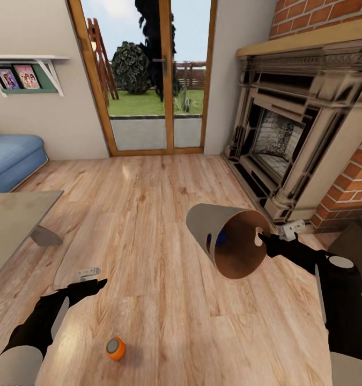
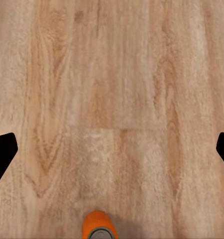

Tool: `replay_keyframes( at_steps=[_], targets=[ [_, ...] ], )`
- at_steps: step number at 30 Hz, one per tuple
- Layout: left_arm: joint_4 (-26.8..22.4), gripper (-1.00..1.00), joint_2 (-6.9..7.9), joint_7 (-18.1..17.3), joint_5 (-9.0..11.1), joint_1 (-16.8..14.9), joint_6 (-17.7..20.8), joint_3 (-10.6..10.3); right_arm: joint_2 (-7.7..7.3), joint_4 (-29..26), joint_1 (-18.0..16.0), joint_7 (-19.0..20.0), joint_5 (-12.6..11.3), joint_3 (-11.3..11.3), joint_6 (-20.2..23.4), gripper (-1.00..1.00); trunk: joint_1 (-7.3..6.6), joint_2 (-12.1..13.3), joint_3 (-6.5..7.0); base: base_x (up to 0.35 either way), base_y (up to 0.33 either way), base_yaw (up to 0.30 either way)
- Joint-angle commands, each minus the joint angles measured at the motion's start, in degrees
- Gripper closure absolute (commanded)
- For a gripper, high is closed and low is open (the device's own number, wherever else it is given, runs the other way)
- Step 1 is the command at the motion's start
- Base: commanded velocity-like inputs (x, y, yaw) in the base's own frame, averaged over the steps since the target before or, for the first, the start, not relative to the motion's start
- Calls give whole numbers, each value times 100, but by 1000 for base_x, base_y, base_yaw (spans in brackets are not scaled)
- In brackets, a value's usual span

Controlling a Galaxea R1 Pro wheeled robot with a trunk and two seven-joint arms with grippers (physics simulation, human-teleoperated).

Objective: Put the three can of soda from the living room inside the tash can in the kitchen.

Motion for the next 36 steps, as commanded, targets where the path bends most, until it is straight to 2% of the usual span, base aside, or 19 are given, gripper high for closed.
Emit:
replay_keyframes(
  at_steps=[1,8,9,14,25,33,36],
  targets=[
    [1,-100,1,-1,0,-13,4,-16,0,-9,-38,45,-44,9,51,100,22,-42,-18,0,0,0],
    [162,-100,1,12,1,-75,68,-277,28,-9,-246,45,146,76,321,100,176,-323,-157,0,0,0],
    [269,-100,0,10,3,-83,74,-313,44,-9,-305,39,224,278,352,100,198,-363,-183,0,0,0],
    [309,-100,0,9,2,-88,78,-330,74,-9,-327,18,308,392,365,100,307,-564,-315,0,0,0],
    [388,-100,0,137,0,-147,79,-336,73,-9,-368,10,338,433,370,100,549,-1005,-611,0,0,0],
    [1020,-100,0,199,-1,-430,2,-336,78,-9,-472,9,418,441,378,100,725,-1326,-827,0,0,0],
    [1088,-100,0,200,-1,-462,-8,-336,78,-9,-478,9,448,441,378,100,791,-1446,-908,0,0,0]
  ],
)
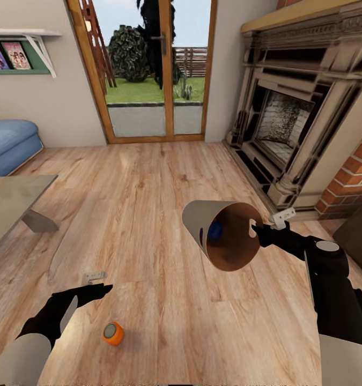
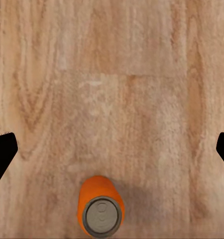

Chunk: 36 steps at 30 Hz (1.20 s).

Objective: Put the three can of soda from the living room inside the tash can in the kitchen.

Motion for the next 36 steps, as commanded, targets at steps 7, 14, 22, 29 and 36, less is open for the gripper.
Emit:
replay_keyframes(
  at_steps=[7,14,22,29,36],
  targets=[
    [69,-100,-2,3,1,-32,-4,-14,-1,-6,-11,39,-60,1,162,100,153,-283,-189,0,0,0],
    [87,-100,-16,10,-2,-37,-2,-204,-4,-6,-17,39,-58,8,252,100,307,-564,-378,0,0,0],
    [89,-100,-25,74,1,-37,-2,-257,8,0,-75,33,-58,13,264,100,483,-884,-594,0,0,0],
    [89,-100,-26,104,1,-35,0,-263,12,3,-126,-224,-62,156,271,100,637,-1165,-783,0,0,0],
    [89,-100,-26,170,1,-38,60,-263,15,3,-149,-353,-66,189,274,100,790,-1446,-972,0,0,0]
  ],
)
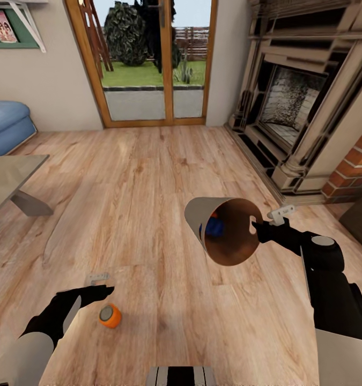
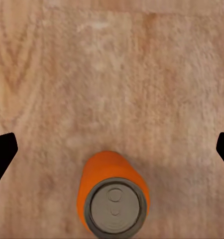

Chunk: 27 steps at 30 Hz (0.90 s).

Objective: Put the three can of soda from the living room inside the tash can in the kitchen.

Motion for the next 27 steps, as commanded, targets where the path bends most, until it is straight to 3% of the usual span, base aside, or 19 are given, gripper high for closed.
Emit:
replay_keyframes(
  at_steps=[1,18,27],
  targets=[
    [0,-100,0,9,1,0,6,0,2,-5,-26,35,-98,2,38,100,21,-42,-27,0,0,0],
    [4,-100,0,377,1,-5,34,0,-1,-5,-100,18,-98,131,292,100,84,-102,-554,0,0,0],
    [-6,-100,0,366,11,-3,25,0,-1,-5,-101,11,-91,272,293,100,84,-102,-635,0,0,0]
  ],
)
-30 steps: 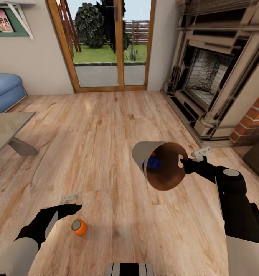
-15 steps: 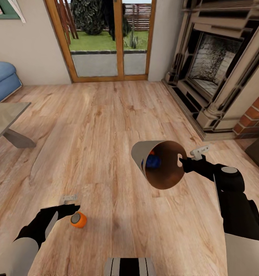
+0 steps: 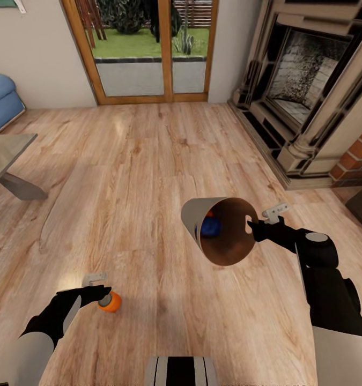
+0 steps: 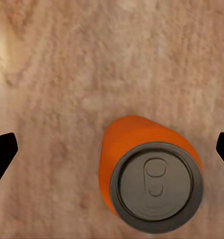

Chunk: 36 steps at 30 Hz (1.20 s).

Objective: Put the three can of soda from the living room inside the tash can in the kitchen.

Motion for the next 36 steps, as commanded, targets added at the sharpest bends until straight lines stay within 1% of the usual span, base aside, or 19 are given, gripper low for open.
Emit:
replay_keyframes(
  at_steps=[1,9,11,13,16,23,30,36],
  targets=[
    [-1,-100,0,-1,3,0,-3,0,1,-4,-2,38,-92,8,21,100,-1,0,-9,0,0,0],
    [-3,-100,-8,9,7,0,-8,-86,5,10,-3,36,-89,30,21,100,-1,0,-75,0,0,0],
    [-3,-100,-28,12,5,1,-8,-157,3,12,-3,36,-88,30,21,100,-1,0,-89,0,0,0],
    [-3,-100,-56,13,1,2,-23,-291,2,13,-1,36,-88,31,21,100,-1,0,-98,0,0,0],
    [-3,-100,-66,14,2,2,-31,-344,1,13,3,36,-87,31,21,100,-1,0,-105,0,0,0],
    [-3,-100,-70,7,7,6,-34,-369,4,14,5,36,-87,41,21,100,-1,0,-108,0,0,0],
    [-3,-100,-70,10,7,7,-28,-371,9,24,5,30,-87,172,21,100,-1,0,-108,0,0,0],
    [-3,-100,-70,9,6,6,-20,-376,2,38,5,28,-87,184,21,100,15,-8,-267,0,0,0]
  ],
)
